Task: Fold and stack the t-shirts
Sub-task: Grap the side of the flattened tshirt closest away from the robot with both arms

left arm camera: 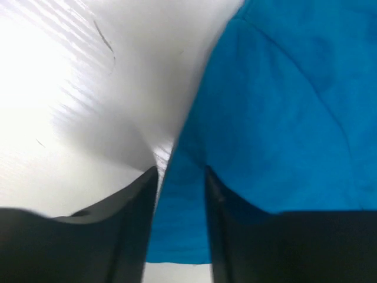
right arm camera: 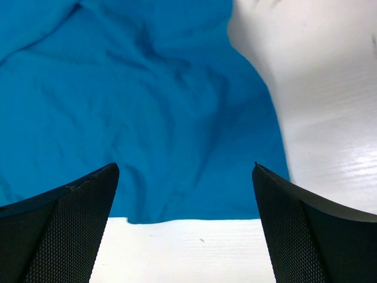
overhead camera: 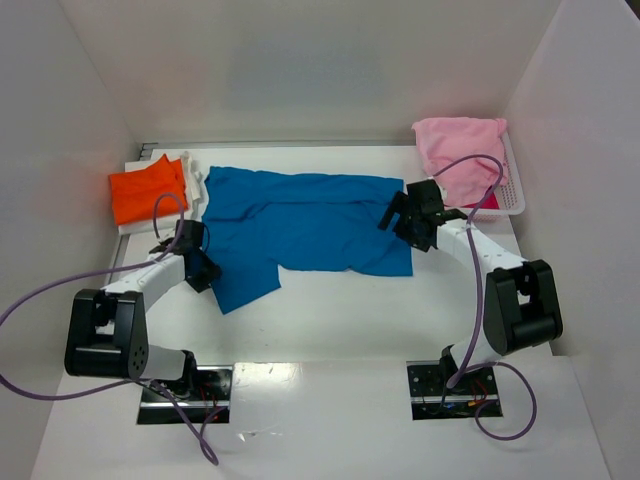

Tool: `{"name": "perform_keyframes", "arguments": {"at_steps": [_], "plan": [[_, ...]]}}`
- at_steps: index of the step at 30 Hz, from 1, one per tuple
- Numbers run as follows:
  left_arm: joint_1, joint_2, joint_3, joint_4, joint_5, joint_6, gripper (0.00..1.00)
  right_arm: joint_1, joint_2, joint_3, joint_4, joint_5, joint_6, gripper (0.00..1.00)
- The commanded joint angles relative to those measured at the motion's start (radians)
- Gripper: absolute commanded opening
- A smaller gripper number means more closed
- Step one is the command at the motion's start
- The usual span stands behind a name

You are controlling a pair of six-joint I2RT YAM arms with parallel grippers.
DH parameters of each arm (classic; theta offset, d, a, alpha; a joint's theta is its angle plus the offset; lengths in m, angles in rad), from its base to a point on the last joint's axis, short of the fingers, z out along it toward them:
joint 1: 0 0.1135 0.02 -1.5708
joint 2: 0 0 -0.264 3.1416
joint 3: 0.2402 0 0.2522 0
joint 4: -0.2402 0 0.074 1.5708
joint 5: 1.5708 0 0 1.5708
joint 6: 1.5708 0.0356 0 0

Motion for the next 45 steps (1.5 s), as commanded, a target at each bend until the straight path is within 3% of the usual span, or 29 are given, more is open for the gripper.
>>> {"name": "perform_keyframes", "arguments": {"at_steps": [1, 8, 11, 22, 31, 37, 41, 45], "plan": [[-0.015, 0.050, -0.014, -0.002, -0.008, 0.015, 0.37, 0.008, -0.035, -0.019, -0.035, 0.055, 0.032, 0.99], [-0.049, 0.059, 0.008, -0.030, -0.041, 0.015, 0.17, 0.008, -0.044, -0.028, -0.053, 0.055, 0.050, 0.99], [-0.059, 0.069, 0.018, -0.048, -0.049, 0.006, 0.00, -0.002, -0.044, -0.048, -0.063, 0.055, 0.059, 0.99], [-0.059, 0.027, 0.039, -0.067, -0.050, -0.003, 0.00, -0.002, 0.015, -0.041, -0.217, 0.173, 0.079, 0.99], [-0.059, -0.042, 0.077, -0.099, -0.035, 0.015, 0.00, -0.002, 0.025, -0.120, -0.151, 0.130, 0.108, 0.85], [-0.059, -0.089, 0.077, -0.108, -0.019, 0.015, 0.00, -0.002, 0.026, -0.149, -0.124, 0.130, 0.118, 0.66], [-0.059, -0.099, 0.077, -0.117, -0.019, 0.015, 0.00, -0.002, 0.046, -0.149, -0.114, 0.121, 0.118, 0.39], [-0.059, -0.117, 0.077, -0.127, -0.019, 0.015, 0.00, -0.002, 0.046, -0.158, -0.105, 0.121, 0.118, 0.19]]}}
